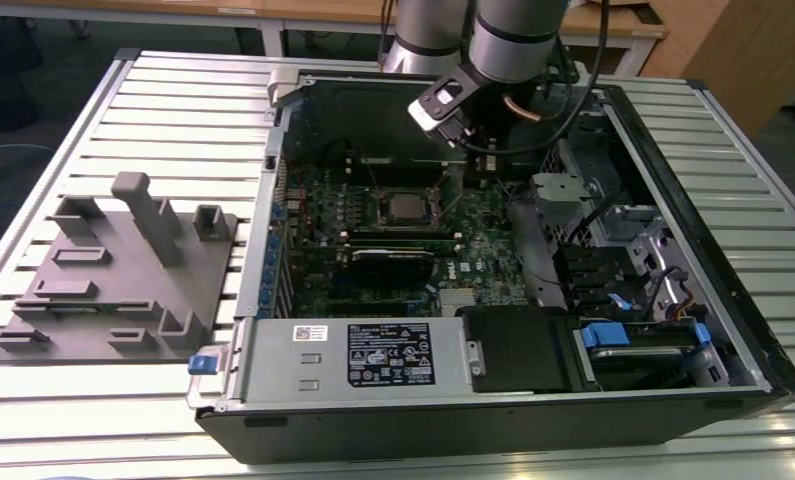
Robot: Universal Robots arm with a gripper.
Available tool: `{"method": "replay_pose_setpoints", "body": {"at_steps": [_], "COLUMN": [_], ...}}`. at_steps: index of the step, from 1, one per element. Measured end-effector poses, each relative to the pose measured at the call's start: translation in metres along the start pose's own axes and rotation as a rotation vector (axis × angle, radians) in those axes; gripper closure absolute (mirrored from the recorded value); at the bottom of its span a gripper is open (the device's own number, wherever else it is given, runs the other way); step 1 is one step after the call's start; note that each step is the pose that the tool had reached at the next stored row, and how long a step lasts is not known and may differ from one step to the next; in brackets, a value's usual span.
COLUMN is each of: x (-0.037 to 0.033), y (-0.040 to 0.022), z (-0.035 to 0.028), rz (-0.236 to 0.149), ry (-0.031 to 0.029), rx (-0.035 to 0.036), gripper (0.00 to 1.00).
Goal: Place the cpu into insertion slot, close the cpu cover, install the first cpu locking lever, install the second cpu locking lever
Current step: 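Close the cpu cover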
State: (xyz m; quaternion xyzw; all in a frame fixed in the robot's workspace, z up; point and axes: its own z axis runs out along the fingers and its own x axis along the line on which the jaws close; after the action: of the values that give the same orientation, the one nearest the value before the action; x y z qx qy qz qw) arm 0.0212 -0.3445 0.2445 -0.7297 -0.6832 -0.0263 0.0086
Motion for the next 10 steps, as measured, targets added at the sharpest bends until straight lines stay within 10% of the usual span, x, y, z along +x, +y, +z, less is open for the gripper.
{"method": "replay_pose_setpoints", "body": {"at_steps": [10], "x": [-0.0018], "y": [-0.0283], "z": [-0.0007], "rz": [-0.002], "ry": [0.0022], "rx": [-0.0334], "gripper": [0.89]}}
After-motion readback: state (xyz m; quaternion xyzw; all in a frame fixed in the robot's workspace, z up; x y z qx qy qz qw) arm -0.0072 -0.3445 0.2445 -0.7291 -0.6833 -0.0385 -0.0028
